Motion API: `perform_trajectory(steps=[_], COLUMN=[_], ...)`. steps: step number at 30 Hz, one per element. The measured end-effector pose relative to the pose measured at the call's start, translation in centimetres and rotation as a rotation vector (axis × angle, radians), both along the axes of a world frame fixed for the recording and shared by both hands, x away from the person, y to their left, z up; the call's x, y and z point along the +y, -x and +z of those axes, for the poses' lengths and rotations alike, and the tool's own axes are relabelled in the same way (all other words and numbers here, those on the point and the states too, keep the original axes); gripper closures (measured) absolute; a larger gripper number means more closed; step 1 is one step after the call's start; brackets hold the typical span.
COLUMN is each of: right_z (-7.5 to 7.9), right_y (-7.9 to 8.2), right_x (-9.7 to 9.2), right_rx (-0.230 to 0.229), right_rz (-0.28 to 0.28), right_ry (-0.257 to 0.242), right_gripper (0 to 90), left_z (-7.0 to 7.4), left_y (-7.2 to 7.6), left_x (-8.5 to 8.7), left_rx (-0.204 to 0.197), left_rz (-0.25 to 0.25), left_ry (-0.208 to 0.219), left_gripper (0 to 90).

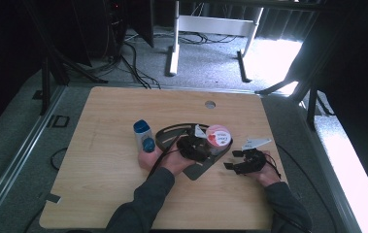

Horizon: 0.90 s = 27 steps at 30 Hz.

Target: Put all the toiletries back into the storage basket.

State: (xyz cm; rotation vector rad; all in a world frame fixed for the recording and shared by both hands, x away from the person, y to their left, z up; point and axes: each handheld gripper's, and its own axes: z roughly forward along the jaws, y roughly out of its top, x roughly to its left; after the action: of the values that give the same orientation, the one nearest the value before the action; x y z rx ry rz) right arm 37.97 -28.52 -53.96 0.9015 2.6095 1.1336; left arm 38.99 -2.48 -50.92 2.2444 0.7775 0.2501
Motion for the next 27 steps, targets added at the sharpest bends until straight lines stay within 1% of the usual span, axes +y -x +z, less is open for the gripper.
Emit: perform_trajectory(steps=[3,9,11,12,14,17,20,22,24,26,27], right_z=[-0.1,-0.4,-0.5,-0.5,-0.5,-0.3,-0.3,-0.3,-0.5,-0.6,-0.6], right_y=[0.5,1.5,1.8,2.0,2.5,3.0,3.3,3.4,3.5,3.6,3.6], right_x=[0.2,0.2,0.3,0.3,0.5,0.7,0.6,0.5,0.4,0.3,0.3], right_rx=[-0.008,-0.011,-0.008,-0.011,-0.017,-0.034,-0.042,-0.039,-0.046,-0.041,-0.048], right_rz=[-0.01,-0.05,-0.057,-0.057,-0.045,-0.045,-0.05,-0.051,-0.051,-0.049,-0.055], right_ry=[0.02,0.026,0.024,0.025,0.028,0.034,0.022,0.018,0.023,0.021,0.019], right_gripper=[29.5,31.2,31.7,33.2,41.0,47.0,50.2,50.9,50.0,48.3,48.4], left_z=[-0.1,0.3,0.4,0.5,0.6,0.6,0.8,0.9,1.1,1.2,1.3], left_y=[0.4,1.2,1.5,1.7,2.0,2.4,2.7,2.9,3.1,3.2,3.3], left_x=[0.3,1.2,1.6,1.7,2.0,2.5,3.0,3.4,3.8,4.1,4.2], left_rx=[0.004,0.002,0.004,0.008,0.017,0.022,0.023,0.024,0.024,0.023,0.022], left_rz=[-0.012,-0.02,-0.026,-0.03,-0.041,-0.051,-0.05,-0.046,-0.046,-0.043,-0.048], left_ry=[-0.006,0.001,0.01,0.013,0.018,0.031,0.043,0.056,0.056,0.063,0.066], left_gripper=[42.0,41.3,40.7,40.5,41.7,42.2,41.1,40.8,40.5,39.7,39.2])
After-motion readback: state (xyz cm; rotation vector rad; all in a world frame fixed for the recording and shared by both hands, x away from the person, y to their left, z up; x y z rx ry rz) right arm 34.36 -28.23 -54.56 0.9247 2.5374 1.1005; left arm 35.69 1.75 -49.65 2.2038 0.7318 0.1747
